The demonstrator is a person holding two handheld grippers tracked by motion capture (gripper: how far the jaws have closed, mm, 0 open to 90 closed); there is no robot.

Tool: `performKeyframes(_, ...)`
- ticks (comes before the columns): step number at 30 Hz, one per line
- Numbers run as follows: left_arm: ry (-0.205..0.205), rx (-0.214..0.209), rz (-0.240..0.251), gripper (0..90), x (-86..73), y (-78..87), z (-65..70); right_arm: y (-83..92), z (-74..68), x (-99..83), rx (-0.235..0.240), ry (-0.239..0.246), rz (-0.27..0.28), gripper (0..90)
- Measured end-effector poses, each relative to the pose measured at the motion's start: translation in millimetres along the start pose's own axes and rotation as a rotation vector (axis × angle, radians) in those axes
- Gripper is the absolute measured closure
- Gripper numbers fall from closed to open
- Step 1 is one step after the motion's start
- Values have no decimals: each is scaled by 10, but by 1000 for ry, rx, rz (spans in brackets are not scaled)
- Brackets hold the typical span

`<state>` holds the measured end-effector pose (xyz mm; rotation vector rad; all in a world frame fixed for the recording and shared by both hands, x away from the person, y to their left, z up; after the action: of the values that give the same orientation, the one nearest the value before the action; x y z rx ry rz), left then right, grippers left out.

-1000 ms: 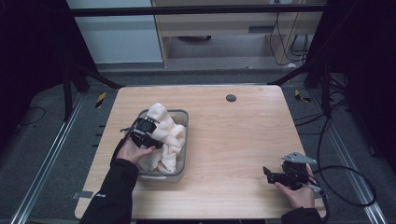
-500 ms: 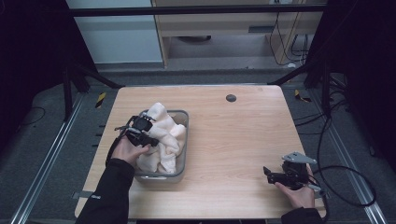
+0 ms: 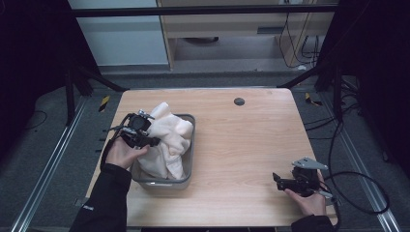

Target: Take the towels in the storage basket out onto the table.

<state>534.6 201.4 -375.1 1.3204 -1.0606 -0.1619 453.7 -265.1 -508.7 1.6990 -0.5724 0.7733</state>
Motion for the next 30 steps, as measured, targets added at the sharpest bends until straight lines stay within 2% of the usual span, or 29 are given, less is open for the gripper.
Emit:
performKeyframes(11, 1, 19, 48, 733, 102, 343, -43, 4, -2, 0, 2, -2, -2, 72)
performKeyframes(30, -17, 29, 94, 734, 262, 693, -79, 4, -2, 2, 2, -3, -2, 71)
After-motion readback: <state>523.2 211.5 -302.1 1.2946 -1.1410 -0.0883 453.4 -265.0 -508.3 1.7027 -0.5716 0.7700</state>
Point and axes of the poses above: each handheld gripper's, and its own axes: y roughly backward along the jaws, x roughly out of its top, z roughly to its right, the point moved 4 cm from there along -y, roughly forward along the jaws, and after that the axes turned 12 degrees about -y, right-handed, at the moved point
